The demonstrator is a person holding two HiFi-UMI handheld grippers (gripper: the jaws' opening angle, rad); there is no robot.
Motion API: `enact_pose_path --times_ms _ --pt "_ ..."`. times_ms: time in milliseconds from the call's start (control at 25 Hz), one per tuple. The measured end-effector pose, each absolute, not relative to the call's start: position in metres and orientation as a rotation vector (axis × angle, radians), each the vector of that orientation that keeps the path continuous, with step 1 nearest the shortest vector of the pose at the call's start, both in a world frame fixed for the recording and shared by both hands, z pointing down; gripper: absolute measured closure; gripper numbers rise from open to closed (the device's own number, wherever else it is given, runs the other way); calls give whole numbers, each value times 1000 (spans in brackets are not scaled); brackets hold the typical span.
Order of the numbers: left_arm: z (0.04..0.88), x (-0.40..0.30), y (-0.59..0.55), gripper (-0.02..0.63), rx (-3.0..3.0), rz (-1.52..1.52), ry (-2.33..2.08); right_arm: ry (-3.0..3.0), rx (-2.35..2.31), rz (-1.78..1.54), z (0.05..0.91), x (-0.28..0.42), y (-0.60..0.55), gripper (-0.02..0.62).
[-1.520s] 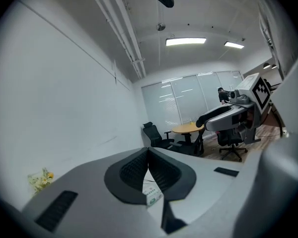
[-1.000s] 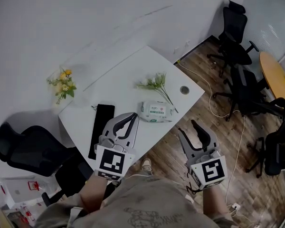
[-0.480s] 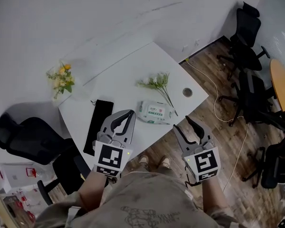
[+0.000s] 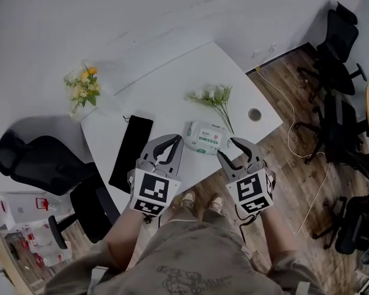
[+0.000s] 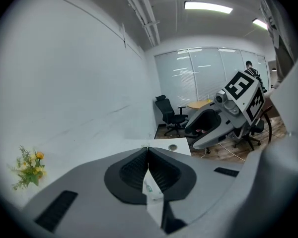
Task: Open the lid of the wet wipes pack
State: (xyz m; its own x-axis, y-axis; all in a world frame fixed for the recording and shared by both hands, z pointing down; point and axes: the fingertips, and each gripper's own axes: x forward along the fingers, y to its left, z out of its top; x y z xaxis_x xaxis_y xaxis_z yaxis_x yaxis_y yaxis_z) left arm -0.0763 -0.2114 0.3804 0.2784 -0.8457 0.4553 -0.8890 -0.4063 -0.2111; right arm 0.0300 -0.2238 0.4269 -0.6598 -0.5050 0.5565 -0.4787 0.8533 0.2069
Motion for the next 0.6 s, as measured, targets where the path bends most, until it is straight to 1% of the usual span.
enact_pose_path --times_ms 600 --pt "487 -84 -232 588 2290 934 -1519 -2234 516 -113 545 3 -244 393"
